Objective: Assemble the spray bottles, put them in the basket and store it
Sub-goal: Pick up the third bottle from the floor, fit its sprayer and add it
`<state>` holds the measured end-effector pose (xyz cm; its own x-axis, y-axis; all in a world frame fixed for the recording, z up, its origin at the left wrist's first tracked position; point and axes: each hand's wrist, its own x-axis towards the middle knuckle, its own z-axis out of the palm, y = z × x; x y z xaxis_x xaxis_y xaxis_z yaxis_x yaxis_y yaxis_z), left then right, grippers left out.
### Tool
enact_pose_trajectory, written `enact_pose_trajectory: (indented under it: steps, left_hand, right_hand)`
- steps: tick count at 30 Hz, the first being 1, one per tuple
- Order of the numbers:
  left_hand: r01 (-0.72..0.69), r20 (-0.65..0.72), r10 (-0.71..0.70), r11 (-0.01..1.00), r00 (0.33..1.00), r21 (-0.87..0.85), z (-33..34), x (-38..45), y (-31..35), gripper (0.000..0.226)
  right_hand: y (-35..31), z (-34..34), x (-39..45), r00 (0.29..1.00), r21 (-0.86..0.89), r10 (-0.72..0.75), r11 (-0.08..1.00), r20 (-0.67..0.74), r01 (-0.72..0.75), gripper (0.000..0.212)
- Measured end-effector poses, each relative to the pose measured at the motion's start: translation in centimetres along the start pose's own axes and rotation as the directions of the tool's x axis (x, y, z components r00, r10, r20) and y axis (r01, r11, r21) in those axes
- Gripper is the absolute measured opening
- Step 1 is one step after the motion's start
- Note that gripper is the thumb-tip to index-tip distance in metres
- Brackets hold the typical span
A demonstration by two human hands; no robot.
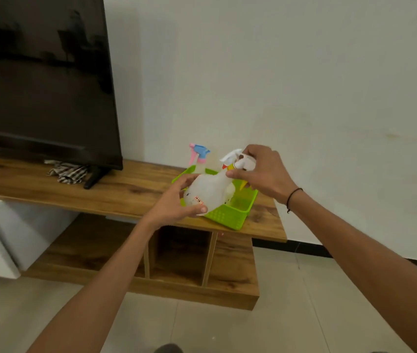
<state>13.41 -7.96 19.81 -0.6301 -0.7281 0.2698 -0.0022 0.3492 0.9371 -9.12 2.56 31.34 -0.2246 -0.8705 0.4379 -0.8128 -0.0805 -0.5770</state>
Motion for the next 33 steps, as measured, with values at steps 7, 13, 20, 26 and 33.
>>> enact_pose_trajectory:
  steps: [7,13,20,26,33]
  left_hand:
    - [-0.032,-0.134,0.068,0.965,0.989,0.260,2.6,6.4,-0.3,0.090]
    - [0.074,-0.084,-0.033,0.829,0.996,0.554,5.7,8.6,-3.3,0.097]
    - [0.021,-0.008,-0.022,0.729,1.000,0.684,6.1,8.4,-4.7,0.076]
    - [0.035,-0.029,-0.019,0.650,0.999,0.759,4.4,7.8,-5.3,0.070]
    - [0.084,-0.083,-0.034,0.677,0.996,0.731,3.0,8.3,-6.4,0.049]
  right_hand:
    - [-0.9,-2.3,7.0,0.993,-0.318,-0.072,0.943,0.099,0.100,0.051]
    - [2.7,1.1,9.0,0.978,-0.523,0.046,0.849,0.204,0.069,0.053]
    - [5.4,3.2,9.8,0.947,-0.590,0.186,0.807,0.260,0.003,0.075]
    - [5.7,3.7,10.1,0.908,-0.578,0.256,0.816,0.330,-0.020,0.066]
    - [5.7,3.3,9.5,0.850,-0.444,0.327,0.887,0.414,-0.125,0.050]
